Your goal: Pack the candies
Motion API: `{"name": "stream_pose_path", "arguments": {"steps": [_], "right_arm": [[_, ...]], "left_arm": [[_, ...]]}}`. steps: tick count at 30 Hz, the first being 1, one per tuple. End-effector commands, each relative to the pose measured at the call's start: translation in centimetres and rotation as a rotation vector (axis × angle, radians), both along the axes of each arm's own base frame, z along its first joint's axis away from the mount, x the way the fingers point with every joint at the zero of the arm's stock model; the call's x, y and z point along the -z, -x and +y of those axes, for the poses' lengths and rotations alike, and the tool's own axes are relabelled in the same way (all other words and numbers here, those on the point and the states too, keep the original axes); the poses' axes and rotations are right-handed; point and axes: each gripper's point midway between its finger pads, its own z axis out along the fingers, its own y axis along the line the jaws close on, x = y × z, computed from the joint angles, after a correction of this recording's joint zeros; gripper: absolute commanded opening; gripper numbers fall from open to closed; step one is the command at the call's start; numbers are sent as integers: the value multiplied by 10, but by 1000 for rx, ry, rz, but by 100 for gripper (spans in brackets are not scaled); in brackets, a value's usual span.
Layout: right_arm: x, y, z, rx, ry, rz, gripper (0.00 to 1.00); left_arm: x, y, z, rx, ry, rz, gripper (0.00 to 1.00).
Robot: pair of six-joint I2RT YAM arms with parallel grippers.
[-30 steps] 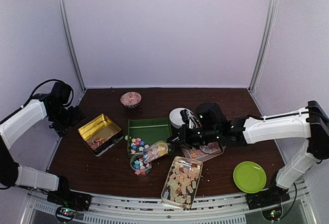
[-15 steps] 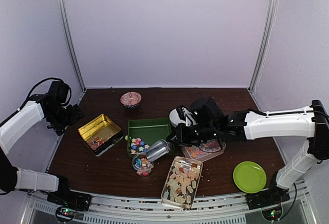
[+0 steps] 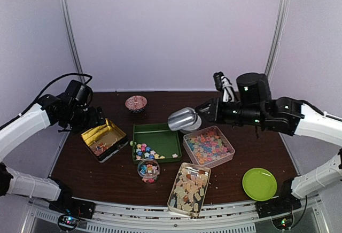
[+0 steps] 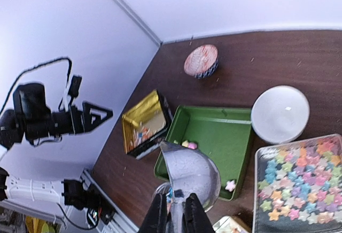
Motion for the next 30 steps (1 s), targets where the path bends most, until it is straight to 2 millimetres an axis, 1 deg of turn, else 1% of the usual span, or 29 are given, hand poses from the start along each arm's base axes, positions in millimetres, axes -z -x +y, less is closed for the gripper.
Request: {"name": "stream_pose_path", "arguments": {"steps": [1, 2, 3, 5, 6, 9, 12, 14, 16, 19, 21, 23, 25, 26, 30], "right_arm": [[19, -19, -80, 248, 108, -53, 0], [28, -19, -94, 288, 108, -44, 0], [45, -18, -109, 327, 124, -31, 0], [62, -17, -132, 396, 119, -15, 0], [70, -16, -139, 415, 110, -6, 0], [89, -15, -150, 451, 79, 9, 0], [105, -15, -152, 466, 70, 32, 0], [111, -15, -152, 468, 62, 39, 0], [112, -15, -152, 471, 49, 38, 0], [109, -15, -158, 495, 37, 22, 0], [107, -14, -163, 510, 32, 9, 0], [107, -13, -167, 524, 29, 3, 0], [106, -13, -171, 533, 28, -1, 0], [106, -12, -172, 535, 28, -3, 0], [108, -10, -175, 540, 23, -5, 0]], "left_arm": [[-42, -6, -68, 232, -40, -166, 96], [-48, -4, -86, 289, -65, -182, 95], [-51, -1, -106, 352, -84, -186, 95], [-54, 2, -145, 474, -99, -192, 94], [-48, 2, -165, 536, -111, -181, 94], [-42, 2, -216, 664, -94, -173, 91], [-32, -6, -254, 698, -49, -132, 88], [-21, -13, -276, 690, -6, -92, 87], [-13, -19, -292, 659, 40, -52, 86], [0, -24, -309, 586, 100, 14, 84], [13, -22, -315, 504, 116, 64, 82], [21, -17, -324, 461, 105, 100, 80], [35, -14, -326, 414, 46, 145, 79], [37, -12, -327, 400, 29, 159, 78], [57, -3, -332, 362, 22, 245, 75]]}}
